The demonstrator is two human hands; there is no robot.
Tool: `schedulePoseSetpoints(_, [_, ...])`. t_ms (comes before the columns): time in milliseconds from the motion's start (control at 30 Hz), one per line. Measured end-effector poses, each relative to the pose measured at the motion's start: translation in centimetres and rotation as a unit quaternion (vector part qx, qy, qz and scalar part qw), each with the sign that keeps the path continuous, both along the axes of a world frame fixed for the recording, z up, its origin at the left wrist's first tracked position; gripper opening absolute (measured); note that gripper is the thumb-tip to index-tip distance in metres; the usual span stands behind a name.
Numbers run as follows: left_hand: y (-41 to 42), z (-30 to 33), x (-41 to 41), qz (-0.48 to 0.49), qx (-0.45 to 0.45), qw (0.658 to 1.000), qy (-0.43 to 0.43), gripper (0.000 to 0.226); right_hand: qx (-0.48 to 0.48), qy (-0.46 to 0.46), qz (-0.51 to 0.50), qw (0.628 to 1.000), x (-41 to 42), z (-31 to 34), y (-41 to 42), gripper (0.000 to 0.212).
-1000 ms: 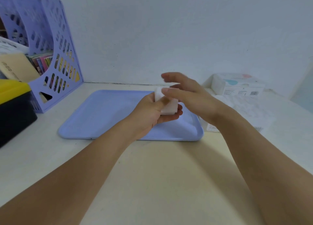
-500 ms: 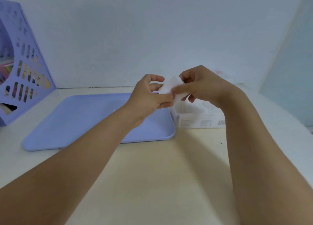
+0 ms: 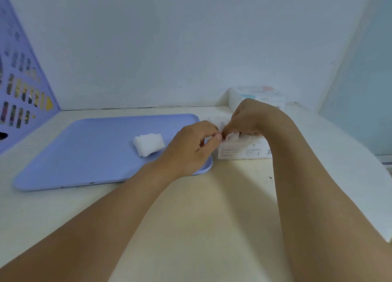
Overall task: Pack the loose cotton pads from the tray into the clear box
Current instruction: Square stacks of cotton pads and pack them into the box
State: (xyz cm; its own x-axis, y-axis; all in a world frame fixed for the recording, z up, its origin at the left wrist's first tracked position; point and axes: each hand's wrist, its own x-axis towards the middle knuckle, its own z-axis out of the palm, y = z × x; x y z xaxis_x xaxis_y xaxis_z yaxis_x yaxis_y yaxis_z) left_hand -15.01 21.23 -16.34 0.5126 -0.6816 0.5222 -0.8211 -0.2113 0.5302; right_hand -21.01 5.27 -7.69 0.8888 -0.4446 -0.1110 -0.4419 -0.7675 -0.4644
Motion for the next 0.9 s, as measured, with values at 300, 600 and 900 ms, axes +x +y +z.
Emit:
schedulePoseSetpoints(300, [-1.0, 1.4, -1.1, 0.029, 0.166, 0.98, -0.111, 0.036, -0.135, 0.012, -0.041, 0.99, 1.0, -1.1, 1.0, 0.019])
schedulePoseSetpoints(600, [-1.3, 1.4, -1.0, 0.03, 0.174, 0.979, -0.104, 0.032, -0.012, -0.086, 0.089, 0.992, -0.2, 0.8, -0.2, 0.011])
schedulePoseSetpoints(900, [-1.0, 0.2, 0.1, 0.012, 0.158, 0.98, -0.119, 0.03, -0.035, 0.002, 0.122, 0.992, 0.2, 0.1, 0.4, 0.039])
